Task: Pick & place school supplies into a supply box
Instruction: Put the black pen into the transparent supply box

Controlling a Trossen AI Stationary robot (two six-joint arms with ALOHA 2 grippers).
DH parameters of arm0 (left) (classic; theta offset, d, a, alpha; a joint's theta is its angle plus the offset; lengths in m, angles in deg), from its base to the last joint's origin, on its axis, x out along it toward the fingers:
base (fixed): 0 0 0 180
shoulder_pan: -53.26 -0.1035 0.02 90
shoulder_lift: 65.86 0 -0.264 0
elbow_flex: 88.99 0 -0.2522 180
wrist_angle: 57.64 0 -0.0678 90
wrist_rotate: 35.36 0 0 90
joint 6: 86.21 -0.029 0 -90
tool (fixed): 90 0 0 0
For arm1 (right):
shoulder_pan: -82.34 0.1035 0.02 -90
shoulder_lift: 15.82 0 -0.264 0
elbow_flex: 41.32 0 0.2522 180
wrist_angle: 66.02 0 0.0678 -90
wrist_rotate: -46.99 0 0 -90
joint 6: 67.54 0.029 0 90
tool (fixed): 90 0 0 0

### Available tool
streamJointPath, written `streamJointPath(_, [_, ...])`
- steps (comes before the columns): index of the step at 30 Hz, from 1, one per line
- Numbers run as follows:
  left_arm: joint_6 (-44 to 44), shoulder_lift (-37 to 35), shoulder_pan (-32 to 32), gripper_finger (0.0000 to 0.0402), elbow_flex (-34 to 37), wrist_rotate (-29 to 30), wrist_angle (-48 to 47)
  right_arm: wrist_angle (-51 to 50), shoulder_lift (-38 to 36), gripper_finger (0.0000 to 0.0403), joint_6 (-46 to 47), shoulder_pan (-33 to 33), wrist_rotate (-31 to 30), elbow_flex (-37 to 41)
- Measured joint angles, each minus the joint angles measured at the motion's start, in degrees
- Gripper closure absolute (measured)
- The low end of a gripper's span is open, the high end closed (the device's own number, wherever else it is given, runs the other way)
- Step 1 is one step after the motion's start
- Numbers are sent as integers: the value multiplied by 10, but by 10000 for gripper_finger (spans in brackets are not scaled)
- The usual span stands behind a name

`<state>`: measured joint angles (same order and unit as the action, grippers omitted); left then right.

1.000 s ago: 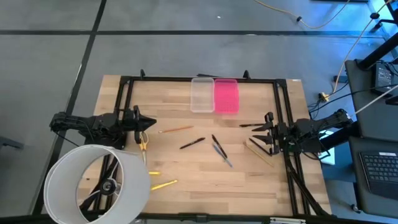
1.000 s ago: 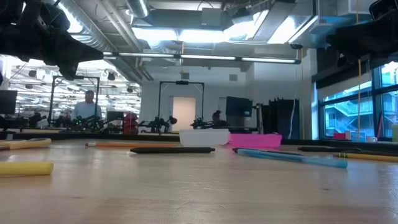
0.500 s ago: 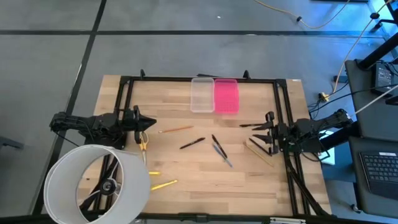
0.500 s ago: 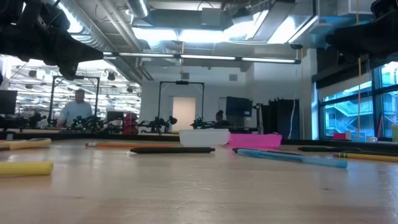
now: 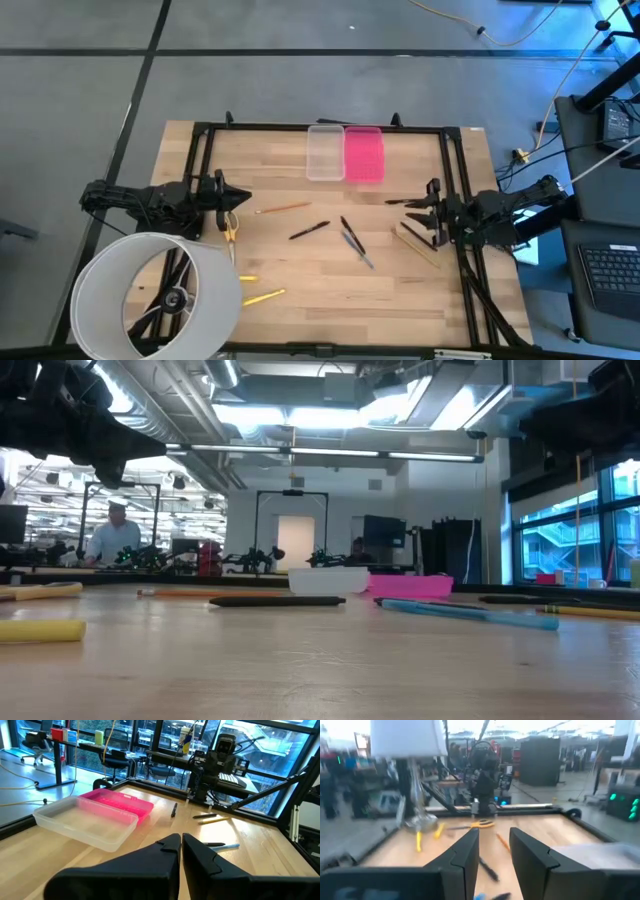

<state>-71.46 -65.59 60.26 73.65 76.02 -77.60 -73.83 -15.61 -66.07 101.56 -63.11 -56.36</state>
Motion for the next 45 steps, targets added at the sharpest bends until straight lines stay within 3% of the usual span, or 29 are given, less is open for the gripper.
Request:
streamJointPath(10, [0,0,0,391,0,0,0,22,0,289,106,-3,-38,0])
streamJointPath(16, [0,0,0,389,0,0,0,64,0,284,62,-3,-120,0])
streamJointPath(20, [0,0,0,391,0,0,0,90,0,253,12,-3,-182,0])
streamJointPath(29, [2,0,0,390,0,3,6,114,0,148,29,-3,-317,0])
streamJointPath(34, [17,0,0,393,0,15,14,114,0,129,29,-3,-320,0])
streamJointPath(45, [7,0,0,386,0,-6,21,113,0,128,26,-3,-341,0])
